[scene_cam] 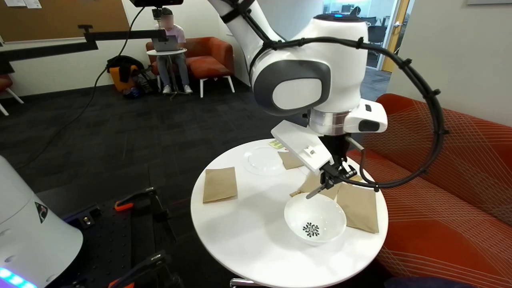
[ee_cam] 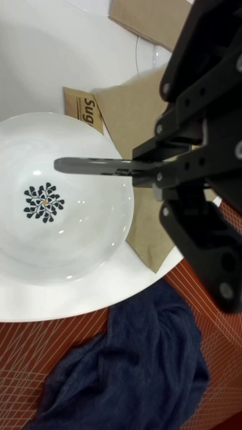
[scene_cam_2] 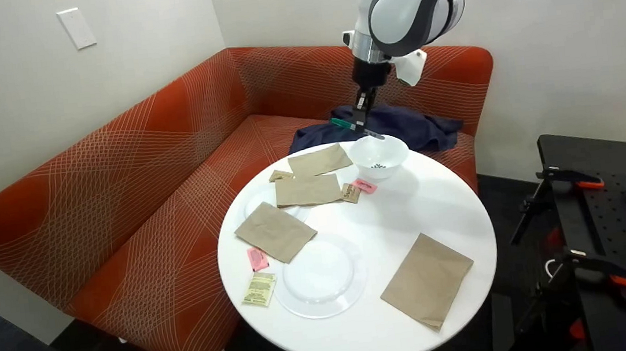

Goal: Put the green pen inside the white bowl

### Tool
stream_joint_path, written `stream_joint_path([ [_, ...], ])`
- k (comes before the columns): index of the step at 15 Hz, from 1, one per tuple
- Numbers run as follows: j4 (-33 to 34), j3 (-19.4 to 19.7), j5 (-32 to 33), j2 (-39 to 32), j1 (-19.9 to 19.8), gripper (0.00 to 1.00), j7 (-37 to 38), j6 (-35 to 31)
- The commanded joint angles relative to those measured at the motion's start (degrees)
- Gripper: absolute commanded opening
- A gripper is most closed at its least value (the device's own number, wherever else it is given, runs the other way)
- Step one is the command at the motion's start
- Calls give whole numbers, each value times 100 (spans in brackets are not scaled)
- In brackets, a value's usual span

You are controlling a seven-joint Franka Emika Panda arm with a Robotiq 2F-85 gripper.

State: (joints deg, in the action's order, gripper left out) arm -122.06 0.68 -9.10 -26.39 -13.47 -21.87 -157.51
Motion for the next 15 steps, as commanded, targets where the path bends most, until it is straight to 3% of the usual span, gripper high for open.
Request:
stream_joint_path([
  [1,-174,-1,102,91,-69,3,224,-118],
  [2,-167,-2,102,73,-89,3,206,-87],
  [3,-163,10,117,53,-89,39,205,-58],
  [5,-167,32,135,28,-71,47,231,-58],
  [12,-352,56,194,295,12,98,288,-78],
  [15,-521,41,215,692,125,100,380,29],
])
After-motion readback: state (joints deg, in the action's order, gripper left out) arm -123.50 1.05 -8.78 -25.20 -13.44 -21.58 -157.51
